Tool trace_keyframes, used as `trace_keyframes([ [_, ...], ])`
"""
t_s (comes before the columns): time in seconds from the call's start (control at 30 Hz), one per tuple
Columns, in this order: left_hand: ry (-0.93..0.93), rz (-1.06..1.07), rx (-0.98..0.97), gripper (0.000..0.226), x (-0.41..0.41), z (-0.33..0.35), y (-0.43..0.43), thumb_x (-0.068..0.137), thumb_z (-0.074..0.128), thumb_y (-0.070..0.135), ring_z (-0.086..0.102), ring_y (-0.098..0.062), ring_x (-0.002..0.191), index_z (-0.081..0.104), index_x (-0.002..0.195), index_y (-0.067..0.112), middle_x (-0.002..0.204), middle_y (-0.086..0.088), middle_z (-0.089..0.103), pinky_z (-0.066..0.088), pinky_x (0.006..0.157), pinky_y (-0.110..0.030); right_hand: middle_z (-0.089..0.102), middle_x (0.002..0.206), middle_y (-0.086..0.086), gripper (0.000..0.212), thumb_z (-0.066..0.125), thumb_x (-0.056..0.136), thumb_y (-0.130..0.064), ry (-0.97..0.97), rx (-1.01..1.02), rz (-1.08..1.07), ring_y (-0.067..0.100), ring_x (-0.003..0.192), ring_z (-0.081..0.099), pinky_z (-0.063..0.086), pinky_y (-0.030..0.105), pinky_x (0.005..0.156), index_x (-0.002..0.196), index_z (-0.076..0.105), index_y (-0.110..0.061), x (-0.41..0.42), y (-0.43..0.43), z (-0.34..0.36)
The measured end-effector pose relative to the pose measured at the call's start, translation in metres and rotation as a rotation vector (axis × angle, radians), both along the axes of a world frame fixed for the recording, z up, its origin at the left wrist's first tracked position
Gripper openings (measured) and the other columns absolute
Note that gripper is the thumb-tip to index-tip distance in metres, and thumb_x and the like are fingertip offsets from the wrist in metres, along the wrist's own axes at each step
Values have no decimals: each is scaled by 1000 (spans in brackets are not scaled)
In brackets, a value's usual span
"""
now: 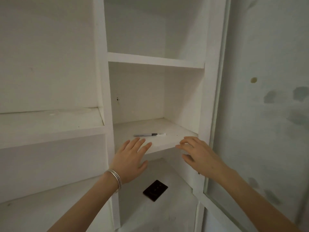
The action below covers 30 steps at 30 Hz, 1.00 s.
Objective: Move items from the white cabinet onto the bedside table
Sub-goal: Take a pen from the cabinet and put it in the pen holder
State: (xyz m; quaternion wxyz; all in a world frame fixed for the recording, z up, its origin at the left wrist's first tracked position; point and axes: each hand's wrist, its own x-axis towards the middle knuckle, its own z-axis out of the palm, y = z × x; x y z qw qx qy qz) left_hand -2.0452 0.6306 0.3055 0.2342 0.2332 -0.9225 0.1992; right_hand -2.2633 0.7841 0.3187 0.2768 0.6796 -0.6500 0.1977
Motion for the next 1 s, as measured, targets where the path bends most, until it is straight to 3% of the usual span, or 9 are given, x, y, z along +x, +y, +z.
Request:
trace_keyframes([
  [0.27, -4, 49, 16, 63, -19, -19, -24, 79, 39, 46, 53, -27, 121, 49, 134, 17, 128, -9, 58, 41, 99, -46, 60, 115, 8, 30, 61, 86, -10, -95, 39, 65, 27, 110, 54, 45, 40, 89, 116, 63, -11, -29, -67, 0],
  [0.37, 14, 45, -9, 65, -21, -27, -26, 80, 41, 46, 49, -26, 125, 46, 137, 16, 132, -7, 56, 32, 106, -44, 62, 110, 9, 28, 60, 84, -11, -93, -27, 115, 28, 102, 58, 49, 41, 82, 112, 65, -9, -34, -83, -2],
  [0.63, 32, 45, -53, 70, -24, -29, -29, 77, 46, 45, 44, -25, 130, 42, 141, 18, 138, -5, 51, 25, 107, -43, 63, 105, 5, 29, 52, 85, -21, -113, -134, 235, 17, 99, 52, 46, 31, 78, 108, 66, -11, -34, -107, -15],
  [0.73, 30, 54, -76, 73, -23, -29, -29, 76, 48, 44, 40, -25, 133, 39, 143, 18, 140, -5, 48, 23, 109, -44, 61, 114, 7, 29, 53, 90, -21, -167, -60, 185, 24, 105, 55, 49, 38, 84, 114, 64, -10, -43, -127, -6],
  [0.87, 26, 62, -99, 73, -23, -30, -28, 77, 50, 44, 38, -24, 134, 36, 144, 18, 142, -5, 47, 23, 110, -44, 51, 135, 3, 40, 47, 96, -30, -208, 185, 83, 20, 125, 40, 34, 35, 102, 133, 49, -15, -54, -149, 7],
  [1.0, 47, 60, -90, 73, -23, -29, -27, 76, 53, 43, 39, -23, 134, 38, 143, 19, 141, -3, 48, 23, 110, -42, 61, 120, 5, 33, 52, 94, -29, -203, 233, 112, 21, 111, 48, 39, 35, 90, 123, 59, -17, -56, -160, 15],
])
